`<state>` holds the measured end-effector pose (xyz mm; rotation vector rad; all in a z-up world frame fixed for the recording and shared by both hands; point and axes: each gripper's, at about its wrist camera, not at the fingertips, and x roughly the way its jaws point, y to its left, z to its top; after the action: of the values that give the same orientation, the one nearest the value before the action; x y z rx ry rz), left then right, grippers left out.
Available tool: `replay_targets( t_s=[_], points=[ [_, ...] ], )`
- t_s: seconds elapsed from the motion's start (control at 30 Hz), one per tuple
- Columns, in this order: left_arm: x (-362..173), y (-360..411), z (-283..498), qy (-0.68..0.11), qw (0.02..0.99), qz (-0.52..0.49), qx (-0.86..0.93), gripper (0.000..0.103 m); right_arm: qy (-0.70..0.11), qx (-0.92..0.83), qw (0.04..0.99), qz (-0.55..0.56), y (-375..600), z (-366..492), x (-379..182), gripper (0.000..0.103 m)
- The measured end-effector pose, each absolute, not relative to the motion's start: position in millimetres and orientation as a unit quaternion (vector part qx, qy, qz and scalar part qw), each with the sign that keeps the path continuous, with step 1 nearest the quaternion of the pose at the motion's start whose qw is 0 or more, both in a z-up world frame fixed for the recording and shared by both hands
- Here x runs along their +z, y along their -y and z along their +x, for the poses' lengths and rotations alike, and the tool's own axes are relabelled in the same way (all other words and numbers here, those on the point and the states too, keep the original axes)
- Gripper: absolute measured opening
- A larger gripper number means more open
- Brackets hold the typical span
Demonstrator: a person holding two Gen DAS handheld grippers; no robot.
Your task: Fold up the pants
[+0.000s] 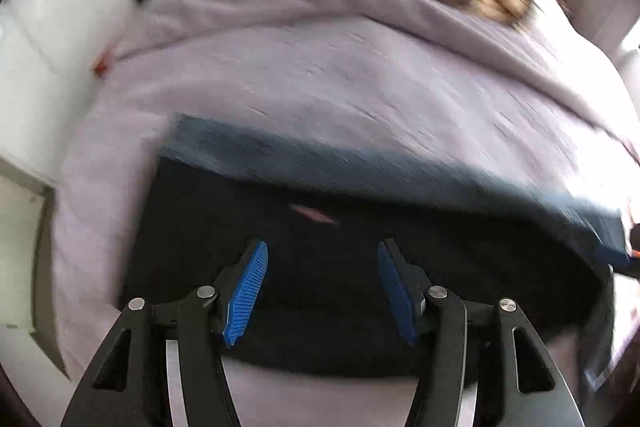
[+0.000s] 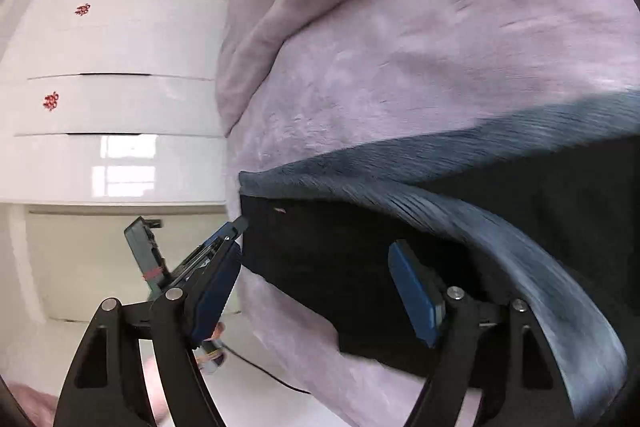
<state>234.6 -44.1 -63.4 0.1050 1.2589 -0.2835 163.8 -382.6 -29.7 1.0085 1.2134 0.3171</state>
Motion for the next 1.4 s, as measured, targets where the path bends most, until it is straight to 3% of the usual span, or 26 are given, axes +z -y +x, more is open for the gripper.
replay_targets(
  t_s=[0.2, 0.47, 0.67, 0.77, 0.83, 0.87, 1.07, 1.3, 1.4],
  points=[
    [-77, 159, 177, -0.628, 0.74, 0.068, -0.232, 0.059, -0.572, 0.005, 0.738, 0.359, 453, 55, 1, 0.079],
    [-88, 275, 122, -0.659, 0.671, 0.077, -0.332, 0.059, -0.542, -0.129, 0.648, 0.52, 542, -142, -17, 0.079],
    [-98, 310, 105, -0.68, 0.645, 0.079, -0.34, 0.059, -0.491, -0.13, 0.56, 0.654, 531, -214, -67, 0.07],
    [-106, 323, 107, -0.686, 0.642, 0.073, -0.335, 0.059, -0.457, -0.108, 0.517, 0.716, 515, -225, -97, 0.059],
    [-110, 328, 104, -0.684, 0.645, 0.074, -0.332, 0.059, -0.427, -0.095, 0.504, 0.744, 507, -229, -105, 0.033],
    [-111, 325, 107, -0.684, 0.645, 0.072, -0.333, 0.059, -0.415, -0.098, 0.505, 0.751, 508, -232, -106, 0.012],
    [-92, 343, 122, -0.661, 0.667, 0.061, -0.337, 0.059, -0.356, -0.069, 0.577, 0.732, 547, -222, -55, 0.012],
    [-77, 386, 182, -0.619, 0.723, 0.05, -0.301, 0.059, -0.323, -0.015, 0.656, 0.682, 659, -119, -19, 0.012],
    [-62, 385, 201, -0.589, 0.756, 0.064, -0.28, 0.059, -0.351, -0.033, 0.663, 0.66, 706, -69, -32, 0.023]
  ],
)
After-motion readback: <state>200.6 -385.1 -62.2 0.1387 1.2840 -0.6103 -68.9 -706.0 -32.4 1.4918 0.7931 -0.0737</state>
